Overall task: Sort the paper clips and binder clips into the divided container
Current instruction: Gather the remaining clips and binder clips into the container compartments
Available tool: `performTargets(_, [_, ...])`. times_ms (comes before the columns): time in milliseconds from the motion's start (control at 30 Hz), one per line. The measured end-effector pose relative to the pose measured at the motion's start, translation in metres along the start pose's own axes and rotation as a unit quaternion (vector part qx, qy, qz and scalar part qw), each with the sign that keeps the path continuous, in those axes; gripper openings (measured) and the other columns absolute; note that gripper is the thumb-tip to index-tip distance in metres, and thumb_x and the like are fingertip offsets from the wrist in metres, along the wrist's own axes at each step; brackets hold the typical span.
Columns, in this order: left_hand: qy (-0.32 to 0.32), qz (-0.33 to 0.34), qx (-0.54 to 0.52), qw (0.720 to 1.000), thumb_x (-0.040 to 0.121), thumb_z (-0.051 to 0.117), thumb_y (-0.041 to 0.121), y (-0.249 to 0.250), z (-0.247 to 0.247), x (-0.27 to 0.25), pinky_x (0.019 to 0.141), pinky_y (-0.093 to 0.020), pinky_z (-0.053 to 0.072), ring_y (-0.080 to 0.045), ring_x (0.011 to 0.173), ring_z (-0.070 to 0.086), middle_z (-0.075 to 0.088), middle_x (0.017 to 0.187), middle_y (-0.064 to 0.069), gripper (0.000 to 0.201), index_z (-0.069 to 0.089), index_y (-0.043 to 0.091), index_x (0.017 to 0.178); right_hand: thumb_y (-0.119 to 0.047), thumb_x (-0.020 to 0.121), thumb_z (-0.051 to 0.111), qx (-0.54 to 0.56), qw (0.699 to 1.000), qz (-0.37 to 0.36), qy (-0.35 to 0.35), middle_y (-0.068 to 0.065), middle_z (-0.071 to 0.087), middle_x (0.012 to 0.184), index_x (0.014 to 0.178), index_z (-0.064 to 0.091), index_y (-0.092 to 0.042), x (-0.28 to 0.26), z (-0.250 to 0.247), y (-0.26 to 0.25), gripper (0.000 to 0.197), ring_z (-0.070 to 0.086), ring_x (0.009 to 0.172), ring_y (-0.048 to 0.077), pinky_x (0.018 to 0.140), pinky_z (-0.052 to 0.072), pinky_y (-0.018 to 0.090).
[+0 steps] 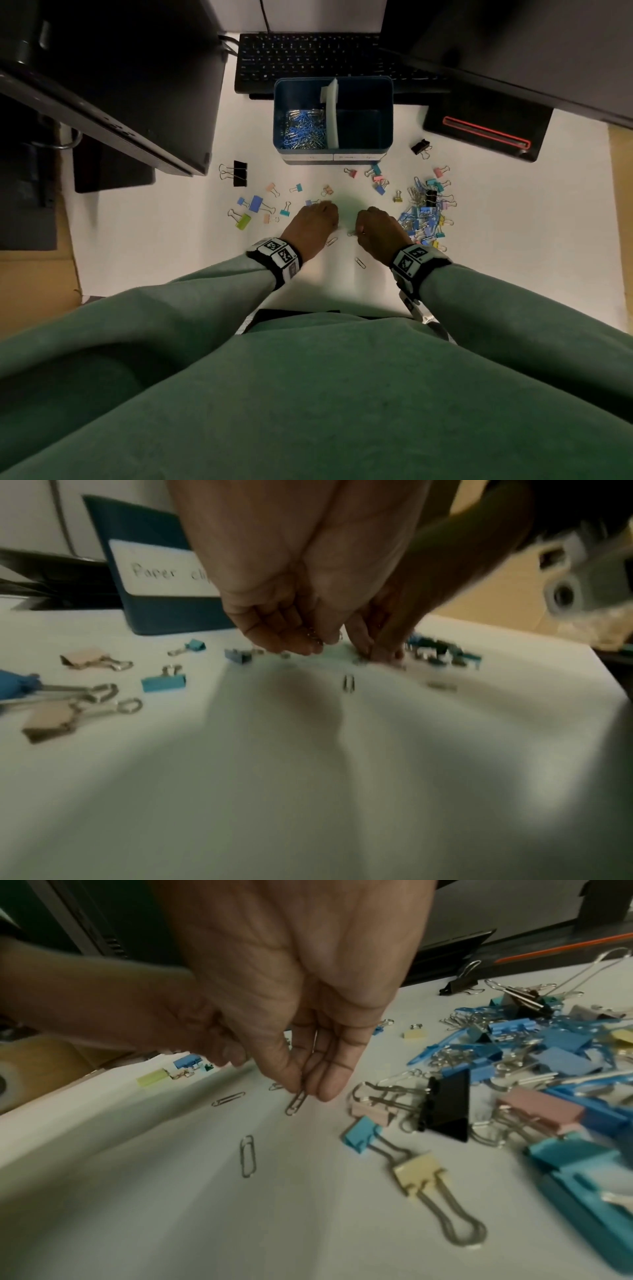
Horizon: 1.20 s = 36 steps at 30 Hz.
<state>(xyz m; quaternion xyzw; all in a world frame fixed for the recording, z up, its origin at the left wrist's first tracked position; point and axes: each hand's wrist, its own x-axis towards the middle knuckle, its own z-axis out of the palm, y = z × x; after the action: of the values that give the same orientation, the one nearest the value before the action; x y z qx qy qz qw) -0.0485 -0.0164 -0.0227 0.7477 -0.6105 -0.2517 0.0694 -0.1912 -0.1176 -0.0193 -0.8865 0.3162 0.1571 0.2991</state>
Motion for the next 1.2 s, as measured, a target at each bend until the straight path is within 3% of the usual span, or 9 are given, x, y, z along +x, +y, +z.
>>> performTargets(100, [0.091, -0.069, -0.124, 0.986, 0.096, 0.049, 0.013, 0.005, -0.041, 0.005, 0.064, -0.022, 0.042, -0.016, 0.073, 0.055, 0.058, 0.084, -0.002, 0.009, 0.054, 0.011, 0.089, -0.006, 0.089, 0.054, 0.037, 0.999, -0.007, -0.02, 0.016, 0.065, 0.095, 0.094, 0.06, -0.003, 0.0, -0.011, 0.003, 0.008, 0.064, 0.087, 0.033, 0.076, 0.053, 0.039])
performTargets(233, [0.254, -0.109, -0.184, 0.943, 0.093, 0.053, 0.008, -0.017, -0.102, 0.034, 0.065, -0.019, 0.048, -0.01, 0.073, 0.058, 0.064, 0.087, -0.002, 0.007, 0.059, 0.011, 0.092, -0.009, 0.092, 0.059, 0.178, 0.984, -0.019, 0.009, 0.0, 0.065, 0.085, 0.094, 0.061, -0.009, 0.005, -0.054, -0.011, 0.003, 0.061, 0.073, 0.006, 0.071, 0.052, 0.018])
performTargets(400, [0.237, -0.131, -0.099, 0.958, 0.088, 0.057, 0.008, -0.041, -0.126, 0.066, 0.087, -0.031, 0.047, -0.021, 0.098, 0.058, 0.06, 0.109, -0.009, 0.021, 0.061, 0.013, 0.109, -0.005, 0.086, 0.063, 0.302, 0.937, -0.061, 0.164, 0.003, 0.068, 0.077, 0.089, 0.065, -0.007, 0.051, -0.117, -0.066, 0.004, 0.064, 0.065, 0.012, 0.062, 0.056, 0.022])
performTargets(467, [0.265, -0.144, -0.062, 0.951, 0.087, 0.058, 0.007, -0.037, -0.122, 0.061, 0.092, -0.032, 0.043, -0.022, 0.106, 0.054, 0.055, 0.114, -0.008, 0.028, 0.058, 0.014, 0.113, -0.006, 0.087, 0.061, 0.269, 0.945, -0.064, 0.177, 0.004, 0.07, 0.081, 0.09, 0.066, -0.009, 0.069, -0.122, -0.081, 0.007, 0.067, 0.072, 0.015, 0.07, 0.057, 0.029])
performTargets(533, [0.311, -0.14, -0.071, 0.937, 0.085, 0.055, 0.004, -0.028, -0.106, 0.044, 0.085, -0.035, 0.047, -0.022, 0.095, 0.056, 0.056, 0.106, -0.007, 0.019, 0.058, 0.014, 0.101, -0.008, 0.09, 0.056, 0.189, 0.965, -0.07, 0.167, 0.007, 0.069, 0.087, 0.096, 0.065, -0.006, 0.072, -0.118, -0.083, 0.01, 0.066, 0.079, 0.019, 0.074, 0.055, 0.033])
performTargets(633, [0.22, -0.117, -0.102, 0.963, 0.088, 0.056, 0.01, -0.015, -0.056, 0.009, 0.073, -0.042, 0.053, -0.024, 0.079, 0.06, 0.06, 0.095, -0.008, 0.005, 0.059, 0.013, 0.091, -0.014, 0.09, 0.059, 0.097, 0.983, -0.047, 0.151, 0.01, 0.065, 0.091, 0.091, 0.061, -0.004, 0.047, -0.094, -0.056, 0.01, 0.062, 0.082, 0.024, 0.07, 0.048, 0.035])
performTargets(800, [-0.001, -0.074, -0.016, 0.997, 0.088, 0.065, 0.026, 0.011, 0.013, -0.021, 0.085, -0.039, 0.049, -0.027, 0.096, 0.057, 0.057, 0.111, -0.01, 0.029, 0.055, 0.01, 0.11, -0.034, 0.088, 0.066, -0.015, 0.998, 0.063, -0.01, 0.013, 0.059, 0.105, 0.106, 0.054, -0.007, -0.015, -0.021, 0.001, 0.035, 0.06, 0.096, 0.031, 0.078, 0.047, 0.036])
performTargets(1067, [-0.024, -0.016, 0.023, 0.999, 0.095, 0.053, 0.015, 0.013, 0.025, -0.019, 0.082, -0.035, 0.04, -0.03, 0.098, 0.053, 0.053, 0.11, -0.015, 0.018, 0.053, 0.004, 0.109, -0.007, 0.092, 0.056, -0.048, 0.998, 0.035, -0.001, 0.016, 0.054, 0.105, 0.105, 0.051, -0.003, -0.017, 0.018, -0.002, 0.014, 0.061, 0.087, 0.036, 0.067, 0.044, 0.039])
performTargets(1200, [-0.037, -0.031, -0.108, 0.993, 0.095, 0.048, 0.006, 0.016, 0.017, -0.019, 0.073, -0.031, 0.042, -0.021, 0.079, 0.052, 0.055, 0.094, -0.011, 0.009, 0.051, 0.005, 0.104, -0.003, 0.093, 0.049, -0.053, 0.998, 0.014, -0.011, 0.017, 0.053, 0.104, 0.106, 0.05, -0.003, -0.016, 0.015, 0.004, 0.013, 0.06, 0.085, 0.036, 0.063, 0.039, 0.037])
